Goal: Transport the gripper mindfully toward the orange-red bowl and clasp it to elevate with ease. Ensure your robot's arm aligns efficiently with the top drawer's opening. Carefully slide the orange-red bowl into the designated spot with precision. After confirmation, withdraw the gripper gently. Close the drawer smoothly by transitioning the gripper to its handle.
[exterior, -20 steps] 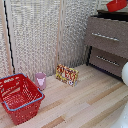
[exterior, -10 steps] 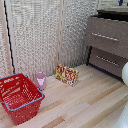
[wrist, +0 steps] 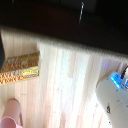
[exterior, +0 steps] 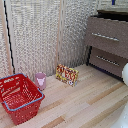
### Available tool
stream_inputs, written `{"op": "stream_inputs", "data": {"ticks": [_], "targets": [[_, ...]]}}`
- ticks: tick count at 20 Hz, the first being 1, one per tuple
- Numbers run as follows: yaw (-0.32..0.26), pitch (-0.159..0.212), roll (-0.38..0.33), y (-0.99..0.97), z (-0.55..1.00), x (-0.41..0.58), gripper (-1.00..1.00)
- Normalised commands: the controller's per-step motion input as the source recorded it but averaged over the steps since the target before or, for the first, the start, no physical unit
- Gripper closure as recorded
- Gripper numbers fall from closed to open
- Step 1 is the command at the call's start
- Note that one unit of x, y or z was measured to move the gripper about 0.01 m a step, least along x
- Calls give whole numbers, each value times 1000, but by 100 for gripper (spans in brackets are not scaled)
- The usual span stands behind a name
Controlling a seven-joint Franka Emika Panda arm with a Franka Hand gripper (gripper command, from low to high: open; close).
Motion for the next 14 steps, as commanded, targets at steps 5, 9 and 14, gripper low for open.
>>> {"op": "stream_inputs", "data": {"ticks": [5, 9, 14], "targets": [[258, 125, -52, 249, -50, 7, -100], [322, 117, -52, 81, -116, 20, -100], [320, 96, -99, 5, -172, 11, -100]]}}
